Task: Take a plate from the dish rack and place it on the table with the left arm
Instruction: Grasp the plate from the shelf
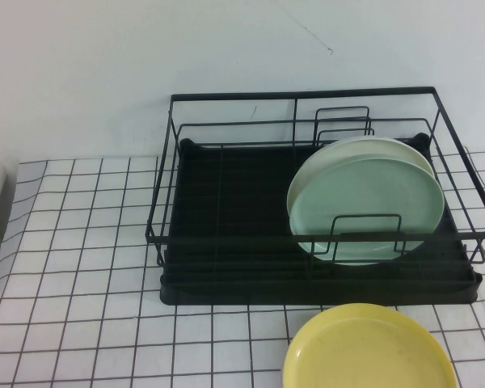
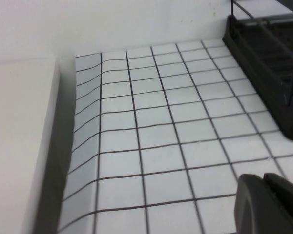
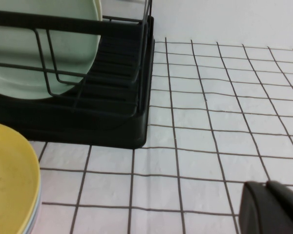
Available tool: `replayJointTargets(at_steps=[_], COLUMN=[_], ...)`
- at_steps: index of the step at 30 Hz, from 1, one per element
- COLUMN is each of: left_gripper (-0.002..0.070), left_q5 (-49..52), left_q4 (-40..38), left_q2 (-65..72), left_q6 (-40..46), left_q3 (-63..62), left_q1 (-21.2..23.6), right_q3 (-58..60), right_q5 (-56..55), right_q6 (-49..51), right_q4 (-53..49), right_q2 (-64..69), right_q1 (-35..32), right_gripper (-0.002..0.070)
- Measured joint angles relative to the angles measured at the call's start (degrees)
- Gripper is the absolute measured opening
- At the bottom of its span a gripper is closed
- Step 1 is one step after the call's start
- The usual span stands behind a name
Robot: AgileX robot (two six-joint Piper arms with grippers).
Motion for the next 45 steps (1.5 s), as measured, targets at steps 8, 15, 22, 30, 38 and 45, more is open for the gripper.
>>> replayJointTargets(at_steps=[8, 15, 22, 30, 38, 45], left_gripper=[-0.0004, -0.0004, -0.0004, -0.0004, -0.0004, -0.0004], left_q5=[-7.9, -11.6, -4.1, 9.8, 18.0, 23.1], left_q4=[-20.5, -25.0, -27.0, -28.3, -41.1, -52.0], left_q2=[0.0, 0.0, 2.8, 29.5, 55.9, 73.7], left_q6=[-6.7, -7.1, -5.1, 10.6, 38.4, 54.8], left_q3=[0.2, 0.2, -4.7, -24.2, -42.2, -56.1], left_q1=[0.0, 0.0, -3.2, -10.0, -13.4, -13.6], right_q3=[0.0, 0.0, 0.0, 0.0, 0.0, 0.0], right_q5=[0.0, 0.0, 0.0, 0.0, 0.0, 0.0], right_q6=[0.0, 0.0, 0.0, 0.0, 0.0, 0.0], right_q4=[0.0, 0.0, 0.0, 0.0, 0.0, 0.0], right_q2=[0.0, 0.0, 0.0, 0.0, 0.0, 0.0], right_q1=[0.0, 0.0, 0.0, 0.0, 0.0, 0.0], right_gripper=[-0.0001, -0.0001, -0.0001, -0.0001, -0.0001, -0.0001])
